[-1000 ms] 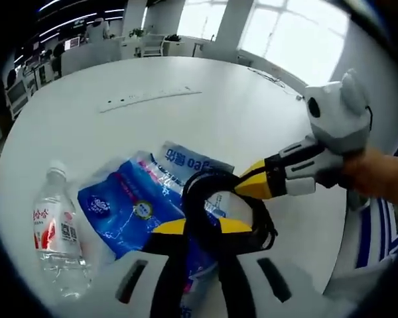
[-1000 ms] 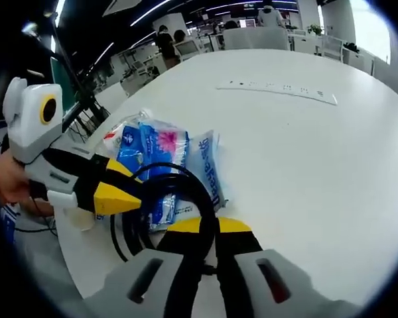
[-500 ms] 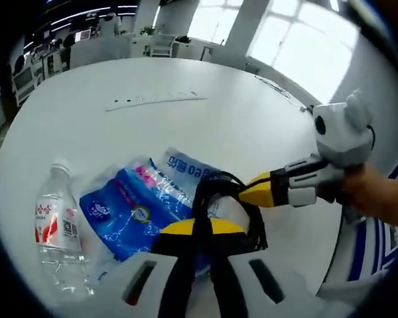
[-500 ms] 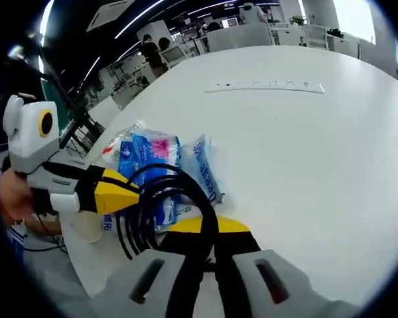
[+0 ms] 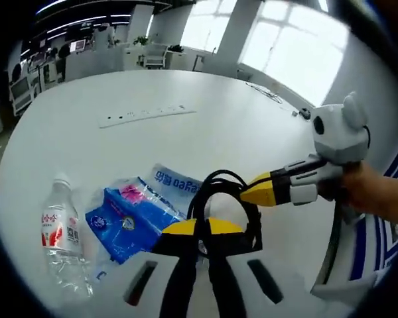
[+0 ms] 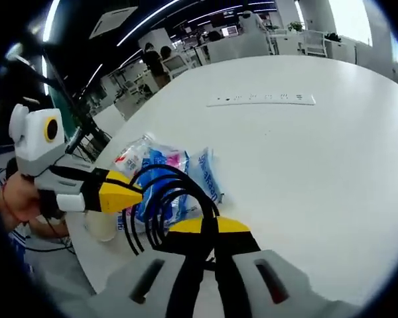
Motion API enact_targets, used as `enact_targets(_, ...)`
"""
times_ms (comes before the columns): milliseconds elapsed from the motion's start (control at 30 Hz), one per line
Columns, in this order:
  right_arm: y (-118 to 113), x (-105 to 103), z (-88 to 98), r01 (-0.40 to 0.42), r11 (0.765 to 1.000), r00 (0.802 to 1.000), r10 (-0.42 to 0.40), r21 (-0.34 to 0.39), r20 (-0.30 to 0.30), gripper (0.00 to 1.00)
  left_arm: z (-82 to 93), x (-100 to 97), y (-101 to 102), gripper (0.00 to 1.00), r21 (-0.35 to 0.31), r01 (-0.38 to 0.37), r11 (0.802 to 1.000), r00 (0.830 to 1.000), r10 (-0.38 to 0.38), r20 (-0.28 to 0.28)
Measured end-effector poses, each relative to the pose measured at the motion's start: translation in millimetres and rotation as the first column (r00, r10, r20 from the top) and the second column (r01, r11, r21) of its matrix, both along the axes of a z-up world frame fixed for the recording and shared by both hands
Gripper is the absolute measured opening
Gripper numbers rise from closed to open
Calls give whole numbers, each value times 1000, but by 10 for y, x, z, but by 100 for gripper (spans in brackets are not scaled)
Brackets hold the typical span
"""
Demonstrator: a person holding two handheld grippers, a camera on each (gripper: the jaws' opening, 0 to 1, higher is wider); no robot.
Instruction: Arrange the tabletop items into an orderly group along one side of the table until the central work area is clear of visible clutter.
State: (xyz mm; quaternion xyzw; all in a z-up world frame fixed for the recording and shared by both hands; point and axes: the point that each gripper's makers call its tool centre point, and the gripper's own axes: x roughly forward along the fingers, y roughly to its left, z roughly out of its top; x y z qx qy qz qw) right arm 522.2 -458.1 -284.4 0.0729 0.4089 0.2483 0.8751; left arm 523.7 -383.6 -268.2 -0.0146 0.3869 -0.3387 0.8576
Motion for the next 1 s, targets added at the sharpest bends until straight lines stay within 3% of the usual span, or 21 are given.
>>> enact_targets(500, -300, -152, 419, 17, 1000, 997, -16, -3, 74, 1, 422, -151, -303, 0, -23, 31, 999, 997, -29, 76)
enact_targets(767, -624, -287, 601, 49, 999, 993, -46, -19, 108, 1, 618, -288, -647, 0, -35, 74, 997, 991, -69, 113)
enact_targets(1000, -974, -412, 688, 84, 995, 989, -78, -47, 125, 1, 684, -411, -983, 1, -44, 118, 992, 986, -111, 124)
